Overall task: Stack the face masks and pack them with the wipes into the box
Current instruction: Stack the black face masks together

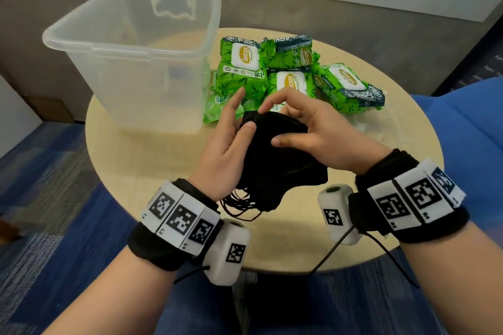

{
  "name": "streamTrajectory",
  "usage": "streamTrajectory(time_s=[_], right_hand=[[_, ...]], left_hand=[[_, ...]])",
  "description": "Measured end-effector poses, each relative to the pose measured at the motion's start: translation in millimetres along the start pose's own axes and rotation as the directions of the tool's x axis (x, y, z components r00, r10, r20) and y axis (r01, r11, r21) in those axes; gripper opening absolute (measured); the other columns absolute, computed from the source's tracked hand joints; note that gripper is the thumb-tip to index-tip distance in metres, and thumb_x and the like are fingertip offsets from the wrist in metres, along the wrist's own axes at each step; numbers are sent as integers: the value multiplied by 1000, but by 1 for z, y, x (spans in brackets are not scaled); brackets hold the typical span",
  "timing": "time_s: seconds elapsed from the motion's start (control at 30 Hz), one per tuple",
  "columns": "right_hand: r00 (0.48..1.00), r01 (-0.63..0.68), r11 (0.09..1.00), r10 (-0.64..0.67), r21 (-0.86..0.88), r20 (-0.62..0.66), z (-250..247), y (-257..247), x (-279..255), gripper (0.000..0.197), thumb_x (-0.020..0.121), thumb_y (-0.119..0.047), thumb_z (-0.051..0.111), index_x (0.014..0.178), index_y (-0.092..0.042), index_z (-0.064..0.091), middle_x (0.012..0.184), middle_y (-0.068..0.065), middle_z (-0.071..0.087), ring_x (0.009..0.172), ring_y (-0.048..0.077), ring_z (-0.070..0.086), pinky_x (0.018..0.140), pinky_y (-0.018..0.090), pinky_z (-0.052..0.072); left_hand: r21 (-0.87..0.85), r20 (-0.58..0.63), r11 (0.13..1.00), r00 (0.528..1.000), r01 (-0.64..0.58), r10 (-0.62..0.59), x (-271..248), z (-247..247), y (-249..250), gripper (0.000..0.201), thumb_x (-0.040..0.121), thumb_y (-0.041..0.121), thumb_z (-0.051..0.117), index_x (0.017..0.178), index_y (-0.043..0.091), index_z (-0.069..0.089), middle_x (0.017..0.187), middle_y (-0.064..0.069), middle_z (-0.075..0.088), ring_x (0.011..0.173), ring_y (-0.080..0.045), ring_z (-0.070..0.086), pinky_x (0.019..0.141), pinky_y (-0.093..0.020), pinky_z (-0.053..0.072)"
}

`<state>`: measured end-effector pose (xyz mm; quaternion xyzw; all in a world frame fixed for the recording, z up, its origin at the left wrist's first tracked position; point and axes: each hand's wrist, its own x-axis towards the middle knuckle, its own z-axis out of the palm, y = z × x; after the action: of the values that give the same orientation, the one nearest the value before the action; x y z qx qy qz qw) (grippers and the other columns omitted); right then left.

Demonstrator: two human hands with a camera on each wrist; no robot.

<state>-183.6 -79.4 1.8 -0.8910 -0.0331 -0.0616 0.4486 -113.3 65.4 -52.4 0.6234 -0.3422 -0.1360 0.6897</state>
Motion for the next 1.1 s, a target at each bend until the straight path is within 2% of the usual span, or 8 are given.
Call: streamTrajectory(time_s=[0.1,0.2,0.33,0.43,0.63,0.87,0.97,1.1], right_hand=[[992,25,995,-37,-98,-119,-2,4,1,27,72,-12,69,88,-33,60,87,-2,66,86,16,62,80,36,52],[972,44,974,-93,-222,-216,0,5,2,25,70,-17,73,91,-29,66,92,3,64,89,18,59,82,34,48],[948,27,944,-128,-329,-291,3,5,-1,28,68,-18,78,95,-23,70,96,2,51,90,17,52,82,27,43],[921,42,904,-200,-424,-334,7,4,-3,27,64,-29,73,90,-23,70,96,-5,43,87,17,48,82,46,44],[877,159,835,-365,-527,-313,13,6,-7,13,63,-26,75,70,-17,69,88,-6,48,81,20,52,71,47,42],[937,-21,972,-61,-232,-343,6,5,-9,32,70,-20,78,65,-38,52,79,-13,55,82,10,48,74,27,36],[933,-33,975,-49,-220,-356,7,3,-9,33,72,-15,77,67,-36,51,82,-10,52,79,3,47,73,20,37],[918,5,975,-93,-224,-386,8,0,-9,31,74,-15,71,70,-34,48,87,-1,55,83,14,52,75,29,43]], left_hand=[[-52,-18,999,1000,16,-17,0,-3,1,56,82,19,51,132,36,33,94,-31,61,81,-26,58,79,-50,49],[-114,-40,994,999,-2,-3,-1,-4,2,60,82,13,54,131,40,33,93,-40,58,77,-29,61,75,-49,53],[-169,-54,986,999,-10,1,-3,-2,0,61,84,7,55,132,39,33,80,-28,65,71,-25,65,67,-39,56],[-199,-112,980,993,21,-44,-3,-1,1,52,90,7,57,130,34,39,62,-9,60,64,-22,60,63,-32,52],[-216,-128,972,985,90,-120,-1,-4,6,56,88,2,56,134,31,42,79,-23,53,72,-30,49,54,-25,49],[-200,-115,979,992,30,-54,-5,-5,6,62,90,0,51,138,37,35,75,-23,52,65,-21,53,53,-22,52],[-189,-95,982,995,-8,-10,-5,-4,7,64,90,-1,50,138,37,31,51,-1,51,58,-11,54,62,-25,55],[-206,-28,978,999,-37,32,-7,-4,13,73,87,-3,53,141,34,20,54,11,60,62,-3,60,66,-22,56]])
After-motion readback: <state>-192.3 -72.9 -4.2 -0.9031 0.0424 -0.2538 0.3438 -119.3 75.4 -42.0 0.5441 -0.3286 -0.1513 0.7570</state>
